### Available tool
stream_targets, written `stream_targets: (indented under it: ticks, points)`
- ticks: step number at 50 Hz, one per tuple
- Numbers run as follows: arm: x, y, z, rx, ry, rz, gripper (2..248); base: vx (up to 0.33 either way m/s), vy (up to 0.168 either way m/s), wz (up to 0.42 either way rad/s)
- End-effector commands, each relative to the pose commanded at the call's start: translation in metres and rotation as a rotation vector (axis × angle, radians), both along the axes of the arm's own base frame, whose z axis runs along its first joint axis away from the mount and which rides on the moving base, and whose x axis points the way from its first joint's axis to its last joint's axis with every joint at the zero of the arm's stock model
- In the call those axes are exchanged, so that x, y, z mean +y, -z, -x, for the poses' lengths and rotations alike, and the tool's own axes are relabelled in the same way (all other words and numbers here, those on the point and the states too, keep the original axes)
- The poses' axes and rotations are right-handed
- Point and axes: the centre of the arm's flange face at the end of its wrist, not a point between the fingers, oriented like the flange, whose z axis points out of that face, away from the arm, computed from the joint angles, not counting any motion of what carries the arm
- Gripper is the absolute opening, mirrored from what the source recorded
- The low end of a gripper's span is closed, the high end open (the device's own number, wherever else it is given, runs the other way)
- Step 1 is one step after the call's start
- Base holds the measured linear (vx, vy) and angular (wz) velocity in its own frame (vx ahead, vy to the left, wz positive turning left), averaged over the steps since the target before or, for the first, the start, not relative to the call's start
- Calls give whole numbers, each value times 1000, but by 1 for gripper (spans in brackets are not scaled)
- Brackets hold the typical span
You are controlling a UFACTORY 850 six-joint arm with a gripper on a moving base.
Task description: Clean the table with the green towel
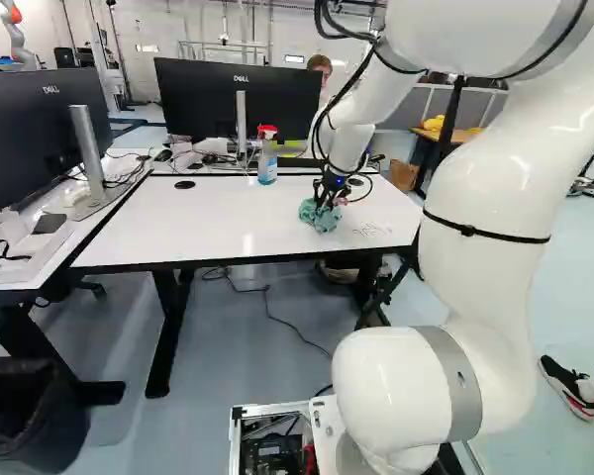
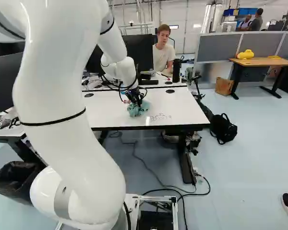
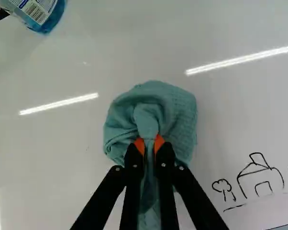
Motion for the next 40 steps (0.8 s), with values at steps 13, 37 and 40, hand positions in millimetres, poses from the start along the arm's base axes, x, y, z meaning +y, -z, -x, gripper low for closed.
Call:
stream_targets:
  ticks: [13,37,40]
  points:
    - [21,0,-11,-5,-41,0,42,0,0,0]
    - [64,0,-1,-1,-121,0,42,0,0,0]
    - [68,0,3,0,-130,0,42,0,0,0]
